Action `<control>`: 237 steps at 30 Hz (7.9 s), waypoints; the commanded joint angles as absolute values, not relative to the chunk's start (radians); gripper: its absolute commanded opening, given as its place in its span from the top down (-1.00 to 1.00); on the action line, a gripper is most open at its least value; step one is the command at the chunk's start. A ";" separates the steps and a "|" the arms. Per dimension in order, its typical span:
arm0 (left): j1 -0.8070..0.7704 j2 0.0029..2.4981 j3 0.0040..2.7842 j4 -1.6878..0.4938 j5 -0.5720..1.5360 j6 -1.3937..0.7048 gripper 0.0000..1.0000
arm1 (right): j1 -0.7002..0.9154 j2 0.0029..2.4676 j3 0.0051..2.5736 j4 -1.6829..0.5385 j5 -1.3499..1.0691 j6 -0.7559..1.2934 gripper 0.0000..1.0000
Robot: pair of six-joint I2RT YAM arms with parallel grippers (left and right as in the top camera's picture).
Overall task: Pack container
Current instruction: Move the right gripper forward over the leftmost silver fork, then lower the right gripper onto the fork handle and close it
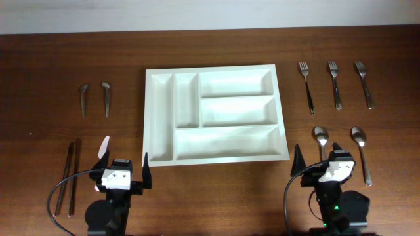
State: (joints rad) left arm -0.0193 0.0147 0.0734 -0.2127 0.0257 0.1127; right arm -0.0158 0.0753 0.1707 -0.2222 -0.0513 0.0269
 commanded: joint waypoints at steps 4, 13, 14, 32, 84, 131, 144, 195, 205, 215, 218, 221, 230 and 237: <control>-0.015 0.006 0.063 -0.208 0.030 0.129 -0.99 | -0.009 0.327 0.492 -0.381 0.058 0.063 -0.98; -0.015 0.006 0.063 -0.208 0.030 0.129 -0.98 | -0.008 1.057 1.235 -0.865 0.024 -0.079 -0.97; -0.015 0.006 0.063 -0.208 0.030 0.129 -0.98 | -0.008 1.125 1.317 -0.914 0.031 -0.078 -0.97; -0.015 0.006 0.063 -0.208 0.030 0.129 -0.98 | -0.084 1.666 1.839 -1.246 0.207 -0.090 -0.97; -0.015 0.006 0.063 -0.208 0.030 0.129 -0.98 | -0.138 2.370 2.370 -1.329 -0.061 -0.115 -0.97; -0.015 0.006 0.063 -0.208 0.030 0.129 -0.99 | -0.123 2.651 2.479 -1.315 -0.015 -0.194 -0.97; -0.015 0.006 0.063 -0.208 0.030 0.129 -0.99 | -0.124 2.657 2.479 -1.259 -0.035 -0.194 -0.97; -0.015 0.006 0.063 -0.208 0.030 0.129 -0.98 | -0.125 2.690 2.460 -1.207 -0.034 -0.210 -0.97; -0.015 0.006 0.063 -0.208 0.030 0.129 -0.98 | -0.125 2.690 2.458 -1.206 -0.034 -0.209 -0.97; -0.015 0.006 0.063 -0.208 0.030 0.129 -0.99 | -0.125 2.690 2.458 -1.156 -0.034 -0.209 -0.54; -0.015 0.006 0.063 -0.208 0.030 0.129 -0.98 | -0.125 2.690 2.458 -1.143 -0.034 -0.209 -0.53; -0.015 0.006 0.063 -0.208 0.030 0.129 -0.99 | -0.125 2.690 2.458 -1.137 -0.034 -0.209 -0.25; -0.015 0.006 0.063 -0.208 0.030 0.129 -0.98 | -0.125 2.690 2.458 -1.137 -0.034 -0.209 0.25; -0.015 0.006 0.063 -0.208 0.030 0.129 -0.98 | -0.125 2.690 2.458 -1.147 -0.034 -0.202 0.31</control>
